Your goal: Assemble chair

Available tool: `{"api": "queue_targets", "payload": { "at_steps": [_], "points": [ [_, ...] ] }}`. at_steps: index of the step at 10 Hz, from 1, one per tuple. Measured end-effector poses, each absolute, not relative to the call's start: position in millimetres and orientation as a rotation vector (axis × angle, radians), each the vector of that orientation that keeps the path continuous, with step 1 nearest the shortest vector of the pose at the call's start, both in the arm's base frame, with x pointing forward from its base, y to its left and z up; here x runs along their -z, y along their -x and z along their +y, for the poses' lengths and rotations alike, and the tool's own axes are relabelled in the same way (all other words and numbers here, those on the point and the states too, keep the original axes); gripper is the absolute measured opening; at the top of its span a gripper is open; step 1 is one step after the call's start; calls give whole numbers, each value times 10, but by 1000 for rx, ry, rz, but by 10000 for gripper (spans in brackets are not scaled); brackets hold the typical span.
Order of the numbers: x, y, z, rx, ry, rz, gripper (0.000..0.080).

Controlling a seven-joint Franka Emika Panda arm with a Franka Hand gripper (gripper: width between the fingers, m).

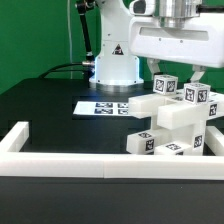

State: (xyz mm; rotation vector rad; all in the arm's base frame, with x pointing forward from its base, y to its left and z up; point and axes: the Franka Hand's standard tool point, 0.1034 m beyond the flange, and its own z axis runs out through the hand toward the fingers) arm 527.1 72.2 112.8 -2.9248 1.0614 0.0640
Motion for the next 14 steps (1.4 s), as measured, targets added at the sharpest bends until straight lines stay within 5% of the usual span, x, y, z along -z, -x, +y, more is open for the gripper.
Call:
{"api": "queue_targets", "payload": {
  "at_steps": [14],
  "points": [
    [-1130,-5289,607,-21,3051,-598,649]
  ]
}}
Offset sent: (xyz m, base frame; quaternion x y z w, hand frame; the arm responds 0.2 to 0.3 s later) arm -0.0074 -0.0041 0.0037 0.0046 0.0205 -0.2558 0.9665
